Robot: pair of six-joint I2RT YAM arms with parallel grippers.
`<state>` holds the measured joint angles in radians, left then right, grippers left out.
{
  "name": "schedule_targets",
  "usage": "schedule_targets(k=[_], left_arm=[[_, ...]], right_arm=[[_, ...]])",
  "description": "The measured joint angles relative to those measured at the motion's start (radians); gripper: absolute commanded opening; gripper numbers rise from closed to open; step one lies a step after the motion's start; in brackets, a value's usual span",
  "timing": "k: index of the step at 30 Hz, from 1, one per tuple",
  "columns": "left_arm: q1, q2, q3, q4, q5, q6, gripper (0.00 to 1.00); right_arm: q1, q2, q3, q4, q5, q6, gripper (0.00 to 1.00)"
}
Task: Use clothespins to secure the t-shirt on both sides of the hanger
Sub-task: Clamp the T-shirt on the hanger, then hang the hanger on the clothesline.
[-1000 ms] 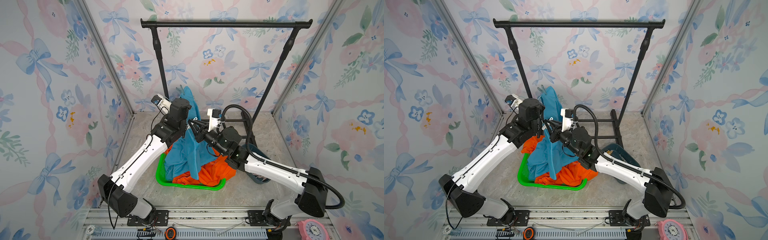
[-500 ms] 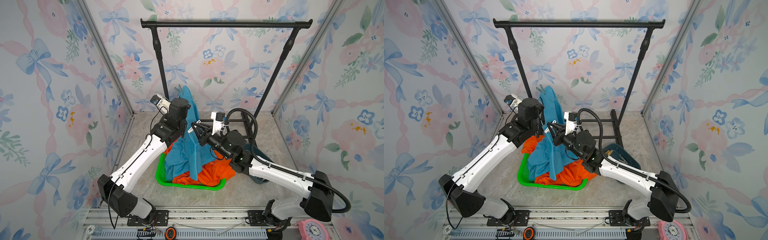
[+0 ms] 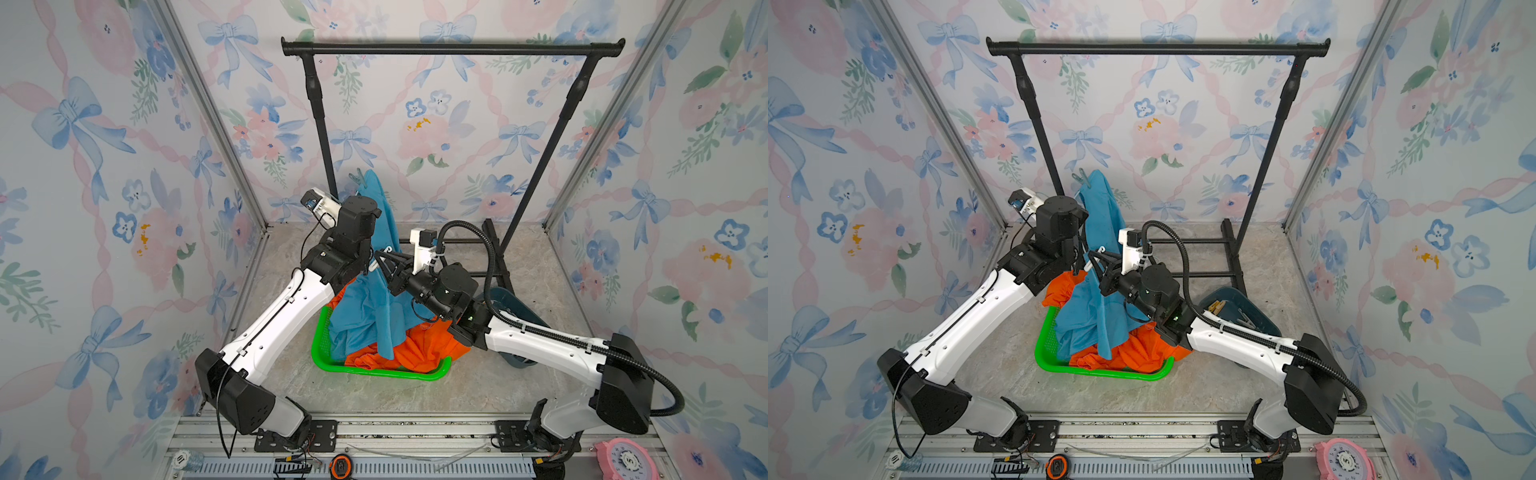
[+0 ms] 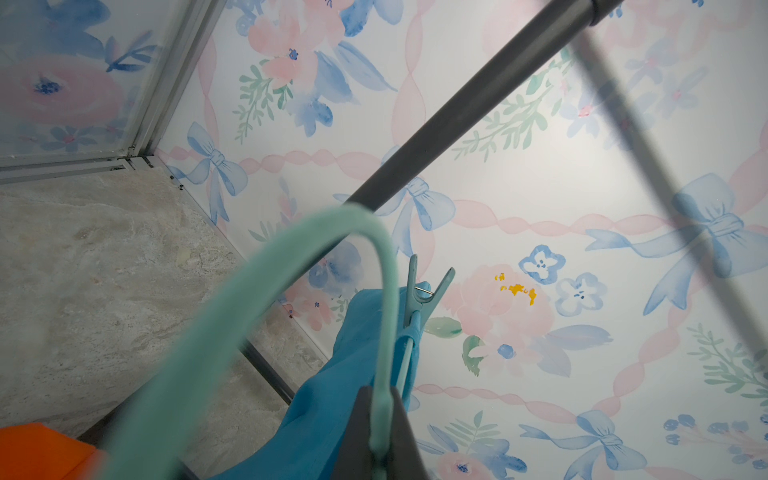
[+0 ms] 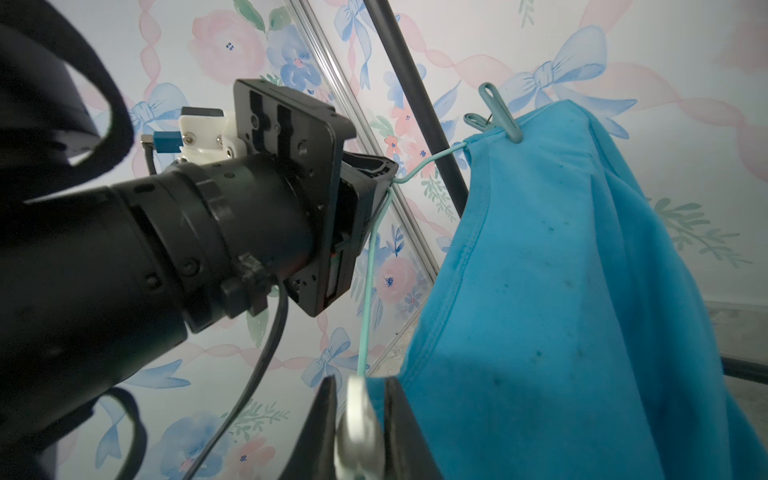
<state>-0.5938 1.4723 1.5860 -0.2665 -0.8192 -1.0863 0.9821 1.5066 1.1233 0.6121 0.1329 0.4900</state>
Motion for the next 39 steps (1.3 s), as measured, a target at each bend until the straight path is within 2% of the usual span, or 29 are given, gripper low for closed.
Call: schedule_targets(k=[5,7,8,11,12,14,20,24,27,31,35,39], left_arm=[[0.000,0.000,0.000,-0.014,-0.004,0.000,0.00],[0.000,0.000,0.000,-0.020,-0.004,0.000,0.00],[0.000,0.000,0.000,-0.023,-0.005,0.000,0.00],[0.000,0.000,0.000,-0.029,-0.004,0.000,0.00],[0.000,0.000,0.000,-0.029,-0.004,0.000,0.00],[0.003,0.000,0.000,-0.028,-0.004,0.000,0.00],[0.021,0.000,0.000,-0.029,-0.002,0.002,0.00],[0.043,0.000,0.000,-0.028,0.025,0.031,0.00],[0.071,0.000,0.000,-0.024,0.082,0.088,0.00],[0.101,-0.003,0.000,-0.010,0.195,0.199,0.00],[0.103,-0.046,-0.025,0.004,0.314,0.302,0.00],[0.103,-0.162,-0.098,0.013,0.443,0.413,0.00]], right_arm=[[0.034,0.027,0.000,0.060,0.042,-0.031,0.05],[0.043,0.038,-0.003,0.083,0.056,-0.038,0.10],[0.047,0.040,-0.006,0.090,0.060,-0.039,0.18],[0.048,0.042,-0.016,0.108,0.062,-0.043,0.53],[0.048,0.042,-0.019,0.114,0.056,-0.043,0.60],[0.046,0.042,-0.034,0.132,0.032,-0.039,0.72],[0.003,0.019,-0.110,0.188,-0.089,0.007,0.94],[-0.036,-0.048,-0.163,0.202,-0.181,0.034,1.00],[-0.080,-0.137,-0.197,0.208,-0.255,0.048,0.99],[-0.203,-0.259,-0.194,0.173,-0.368,0.064,0.99],[-0.399,-0.260,-0.090,0.070,-0.559,0.071,0.97],[-0.523,-0.169,0.107,-0.110,-0.755,0.021,0.98]])
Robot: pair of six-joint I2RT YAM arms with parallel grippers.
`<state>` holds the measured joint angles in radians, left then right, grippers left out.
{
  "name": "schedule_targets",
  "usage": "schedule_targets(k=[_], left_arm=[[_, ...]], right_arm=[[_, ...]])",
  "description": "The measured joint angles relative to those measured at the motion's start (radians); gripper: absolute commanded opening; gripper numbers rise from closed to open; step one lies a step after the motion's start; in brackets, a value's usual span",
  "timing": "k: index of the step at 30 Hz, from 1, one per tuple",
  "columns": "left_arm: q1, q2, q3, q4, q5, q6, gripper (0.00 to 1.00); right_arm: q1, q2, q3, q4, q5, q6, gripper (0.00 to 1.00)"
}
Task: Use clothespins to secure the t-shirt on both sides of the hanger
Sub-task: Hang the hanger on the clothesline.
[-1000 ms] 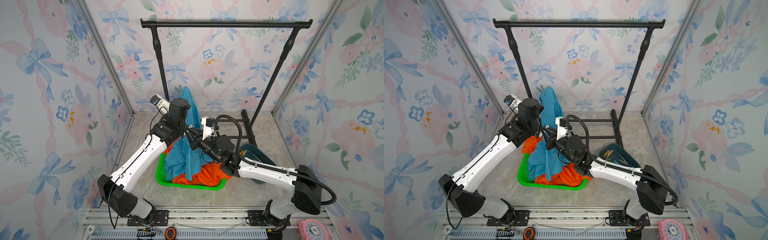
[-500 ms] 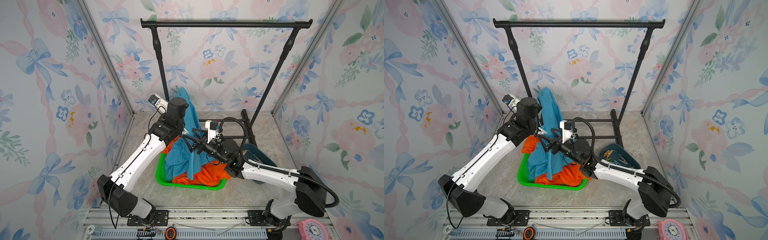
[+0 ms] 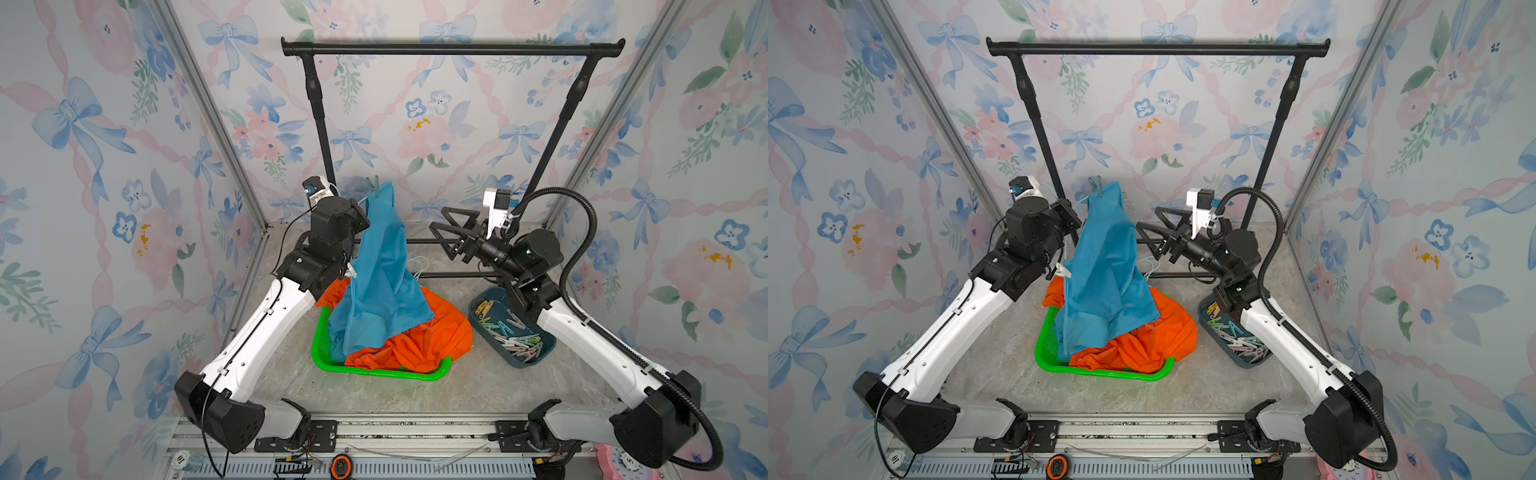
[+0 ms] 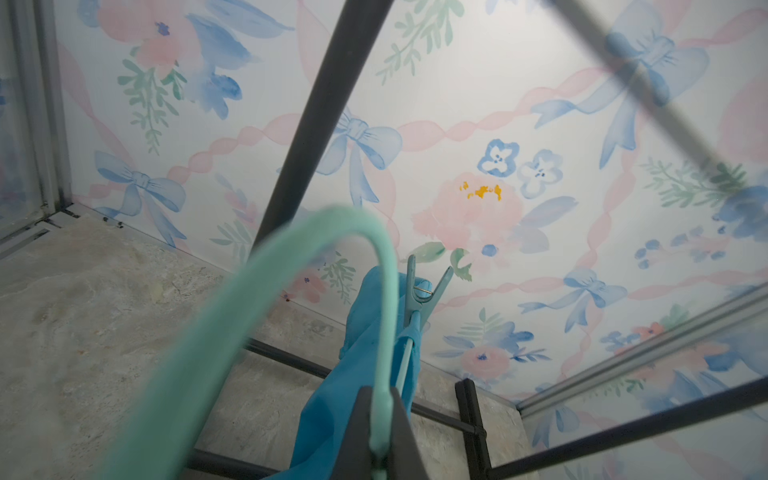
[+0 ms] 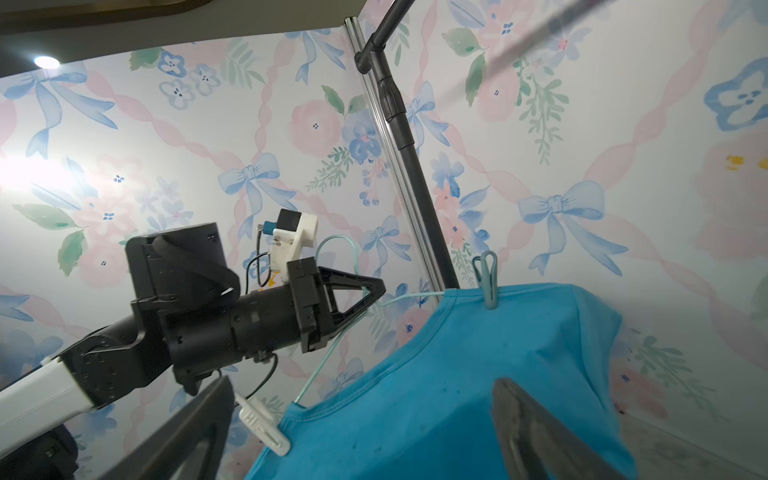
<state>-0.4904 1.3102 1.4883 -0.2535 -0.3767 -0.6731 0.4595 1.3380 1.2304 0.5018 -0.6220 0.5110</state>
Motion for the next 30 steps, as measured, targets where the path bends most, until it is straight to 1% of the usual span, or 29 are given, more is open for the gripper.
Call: schedule_targets(k=[4,7,9,12,14,17,19,21,25,27,29,30], left_arm=[[0.000,-0.134,-0.057,0.013,0.123,0.109,0.00],[0.000,-0.214,-0.079,0.019,0.209,0.183,0.00],[0.000,-0.241,-0.078,0.019,0.267,0.223,0.00],[0.000,-0.251,-0.060,0.011,0.357,0.273,0.00],[0.000,-0.242,-0.040,0.000,0.414,0.304,0.00],[0.000,-0.214,0.005,-0.035,0.479,0.344,0.00],[0.000,-0.187,0.050,-0.060,0.517,0.368,0.00],[0.000,-0.160,0.092,-0.077,0.544,0.386,0.00],[0.000,-0.105,0.179,-0.106,0.585,0.411,0.00],[0.000,-0.074,0.223,-0.114,0.602,0.417,0.00],[0.000,-0.040,0.266,-0.116,0.621,0.421,0.00],[0.001,-0.028,0.279,-0.116,0.629,0.423,0.00]], right_arm=[[-0.059,0.087,0.180,-0.159,-0.201,-0.091,0.97],[-0.098,0.146,0.266,-0.200,-0.317,-0.151,0.97],[-0.128,0.192,0.309,-0.200,-0.379,-0.175,0.95],[-0.167,0.296,0.423,-0.231,-0.460,-0.192,0.95],[-0.185,0.375,0.526,-0.273,-0.507,-0.206,0.95],[-0.203,0.467,0.668,-0.377,-0.566,-0.241,0.95],[-0.211,0.502,0.743,-0.458,-0.594,-0.283,0.94],[-0.219,0.519,0.799,-0.537,-0.620,-0.323,0.90],[-0.232,0.525,0.858,-0.643,-0.679,-0.380,0.76],[-0.235,0.521,0.853,-0.673,-0.702,-0.400,0.69],[-0.235,0.510,0.816,-0.690,-0.715,-0.421,0.60],[-0.235,0.504,0.794,-0.695,-0.719,-0.426,0.57]])
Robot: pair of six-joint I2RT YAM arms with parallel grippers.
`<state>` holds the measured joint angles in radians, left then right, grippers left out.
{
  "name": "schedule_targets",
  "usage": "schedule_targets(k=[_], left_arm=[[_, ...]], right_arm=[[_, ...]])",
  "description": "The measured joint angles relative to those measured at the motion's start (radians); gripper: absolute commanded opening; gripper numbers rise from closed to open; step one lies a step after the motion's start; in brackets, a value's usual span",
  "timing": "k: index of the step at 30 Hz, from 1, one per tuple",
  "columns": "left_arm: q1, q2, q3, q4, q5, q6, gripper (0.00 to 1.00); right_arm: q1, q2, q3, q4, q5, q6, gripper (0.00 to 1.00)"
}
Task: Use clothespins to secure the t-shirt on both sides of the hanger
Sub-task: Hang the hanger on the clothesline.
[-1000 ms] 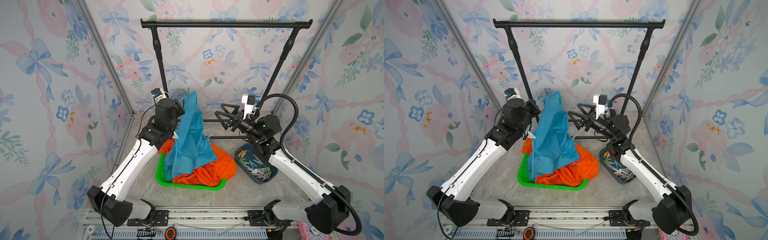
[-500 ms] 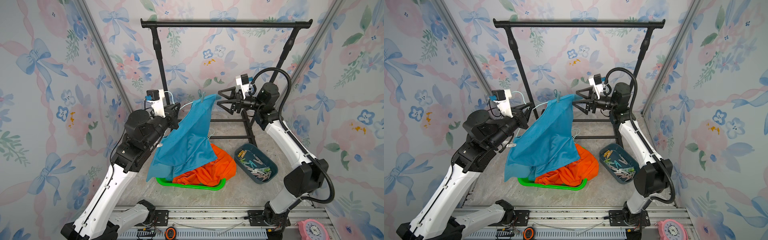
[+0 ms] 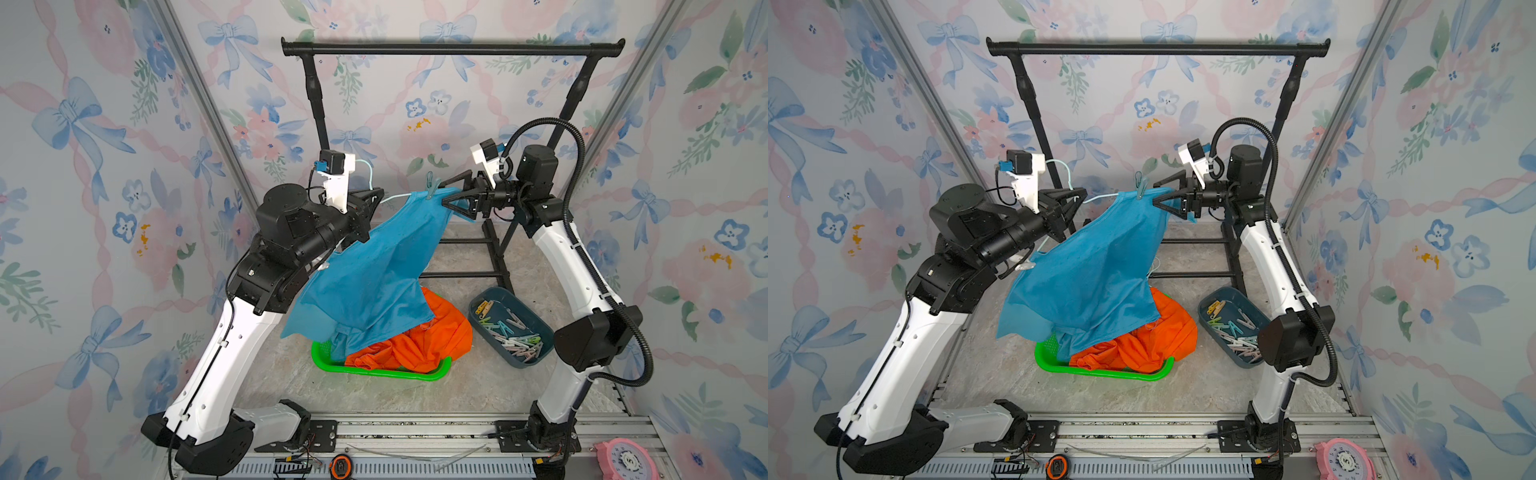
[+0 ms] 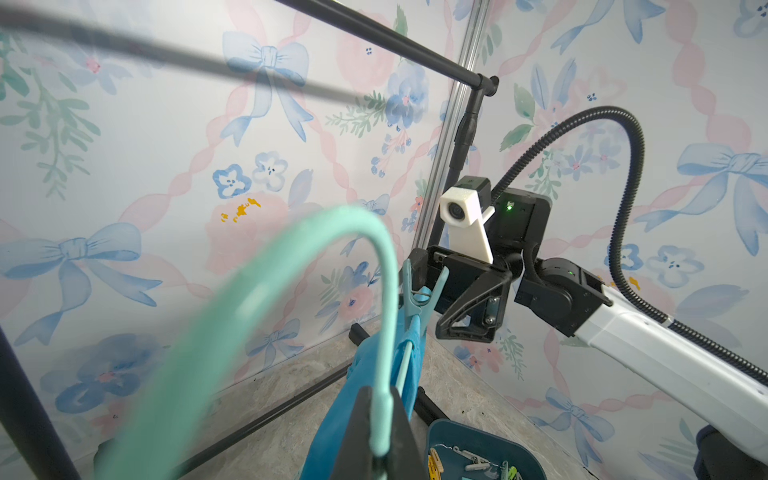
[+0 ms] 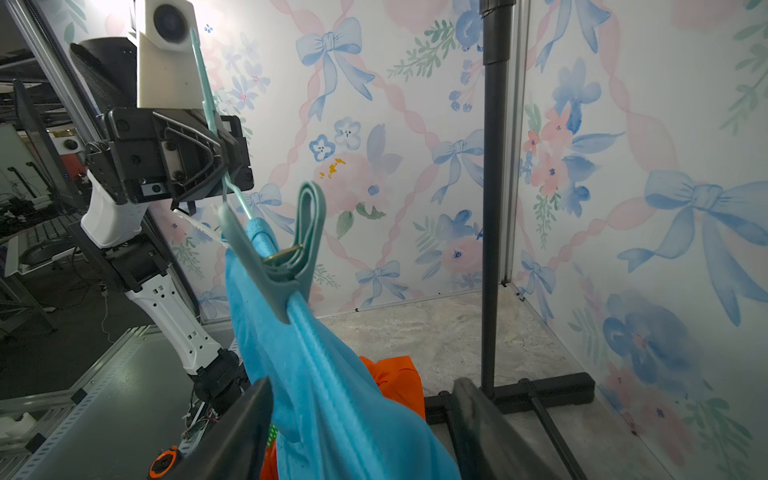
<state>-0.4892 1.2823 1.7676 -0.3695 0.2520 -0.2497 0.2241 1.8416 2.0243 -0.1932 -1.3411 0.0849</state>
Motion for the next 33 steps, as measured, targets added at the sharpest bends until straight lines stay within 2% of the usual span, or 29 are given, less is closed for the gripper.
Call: schedule_targets(k=[7,13,18,19,20,22,23,25,26,33], left_arm=[[0.006,0.092,0.078,-0.024,0.062,0.008,0.00],[0.030,0.133,0.096,-0.029,0.091,0.014,0.00],[0.049,0.157,0.096,-0.020,0.114,0.009,0.00],[0.050,0.160,0.098,-0.021,0.121,0.006,0.04],[0.051,0.164,0.101,-0.021,0.126,0.006,0.18],[0.051,0.173,0.111,-0.022,0.124,0.004,0.58],[0.051,0.179,0.114,-0.022,0.122,0.003,0.75],[0.052,0.188,0.119,-0.022,0.115,0.003,0.92],[0.053,0.191,0.121,-0.022,0.110,0.003,0.98],[0.053,0.192,0.121,-0.005,0.053,0.002,0.98]], right_arm=[[-0.001,-0.025,-0.117,-0.022,-0.014,-0.032,0.31],[-0.020,-0.080,-0.186,-0.024,-0.030,-0.035,0.01],[-0.034,-0.147,-0.254,-0.002,-0.043,-0.041,0.00],[-0.036,-0.157,-0.271,0.003,-0.043,-0.041,0.00],[-0.039,-0.163,-0.287,0.013,-0.043,-0.040,0.00],[-0.039,-0.174,-0.322,0.038,-0.043,-0.036,0.00],[-0.039,-0.183,-0.344,0.059,-0.038,-0.028,0.00],[-0.039,-0.203,-0.387,0.110,-0.028,0.002,0.00],[-0.039,-0.216,-0.415,0.146,-0.020,0.026,0.00],[-0.040,-0.279,-0.536,0.359,0.046,0.184,0.00]])
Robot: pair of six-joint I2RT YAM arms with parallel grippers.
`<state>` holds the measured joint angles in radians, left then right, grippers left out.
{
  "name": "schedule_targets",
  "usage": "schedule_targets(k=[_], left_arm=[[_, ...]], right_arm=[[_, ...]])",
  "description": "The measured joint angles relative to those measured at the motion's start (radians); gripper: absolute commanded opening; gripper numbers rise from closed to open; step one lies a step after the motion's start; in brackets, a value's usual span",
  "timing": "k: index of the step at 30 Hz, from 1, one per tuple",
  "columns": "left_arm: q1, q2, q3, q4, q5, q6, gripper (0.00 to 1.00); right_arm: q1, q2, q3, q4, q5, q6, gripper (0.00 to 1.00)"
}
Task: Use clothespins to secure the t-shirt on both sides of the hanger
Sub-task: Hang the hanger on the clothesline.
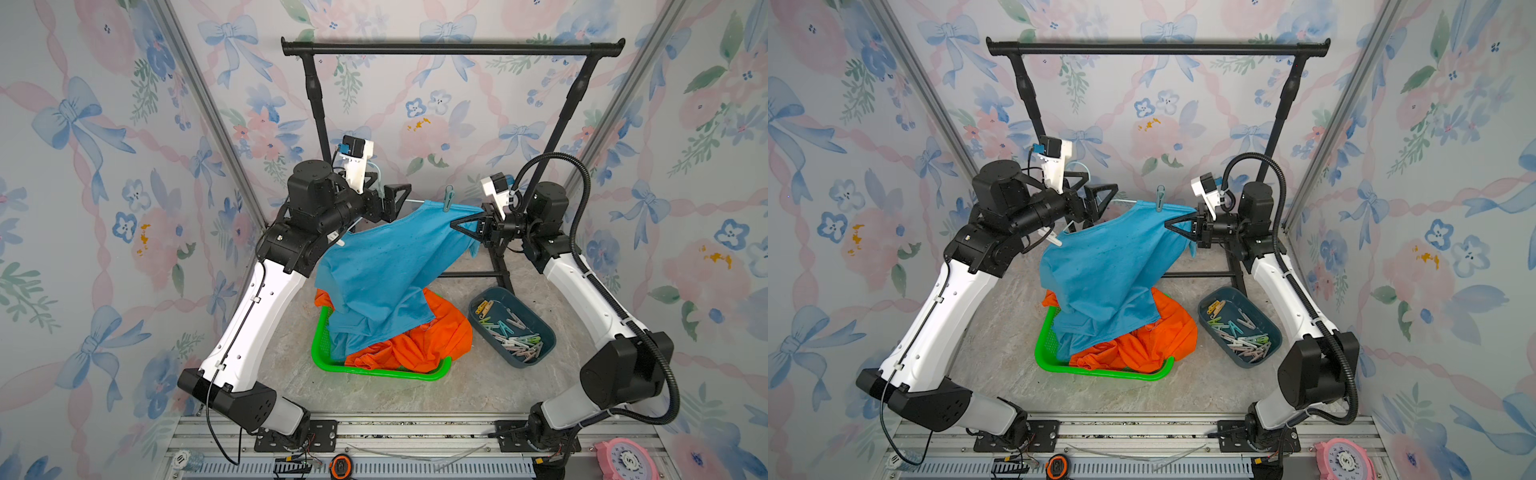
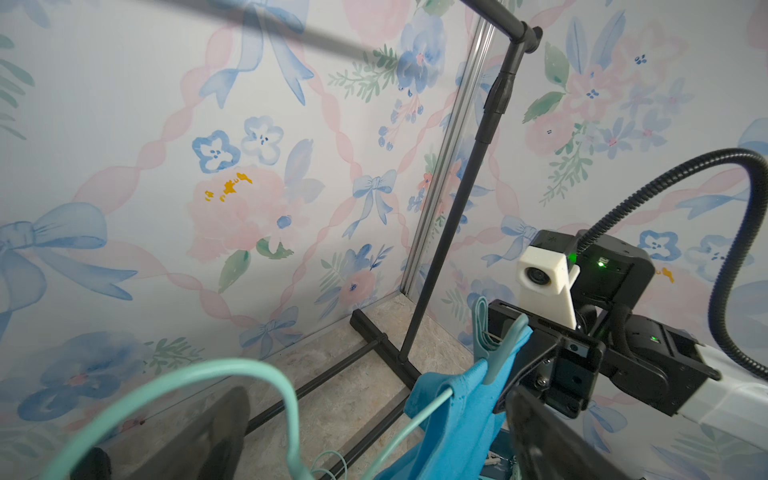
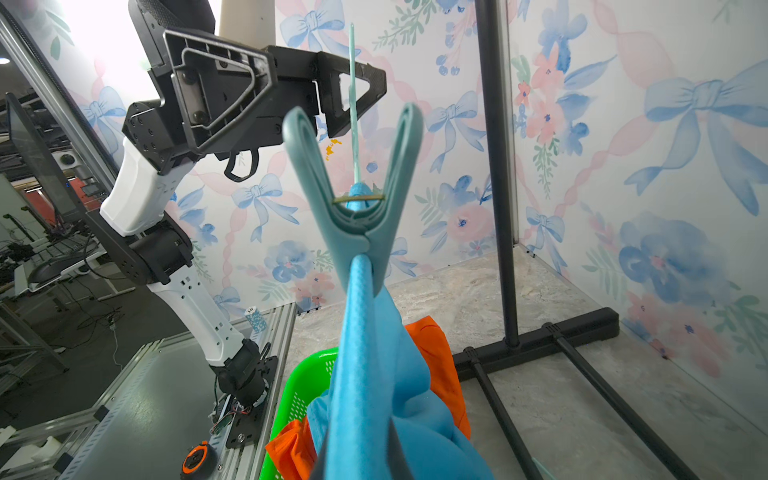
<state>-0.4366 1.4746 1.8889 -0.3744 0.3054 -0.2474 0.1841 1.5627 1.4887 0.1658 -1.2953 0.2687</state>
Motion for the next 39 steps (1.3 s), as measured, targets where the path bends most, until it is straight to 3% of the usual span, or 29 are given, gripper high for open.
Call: schedule_targets(k=[4,11,20,32,39], left_arm=[[0.000,-0.036,-0.027,0.045,-0.046,-0.004,0.98],[0.000,-0.280,-0.182,0.207,-0.161,0.005,0.98],[0.000,-0.536,-0.382,0.433,-0.179,-0.015,0.98],[0.000,-0.645,-0.774,0.472,-0.216,-0.045,0.98],[0.000,-0.723,-0.902,0.506,-0.237,-0.079,0.98]], right_arm=[[0.000,-0.029,-0.041,0.070,0.053,0.079,0.00],[-0.001,-0.109,-0.154,0.148,0.190,0.170,0.00],[-0.014,-0.258,-0.205,0.188,0.412,0.220,0.00],[-0.020,-0.382,0.068,0.143,0.642,0.194,0.00],[-0.044,-0.391,0.244,0.050,0.734,0.101,0.00]])
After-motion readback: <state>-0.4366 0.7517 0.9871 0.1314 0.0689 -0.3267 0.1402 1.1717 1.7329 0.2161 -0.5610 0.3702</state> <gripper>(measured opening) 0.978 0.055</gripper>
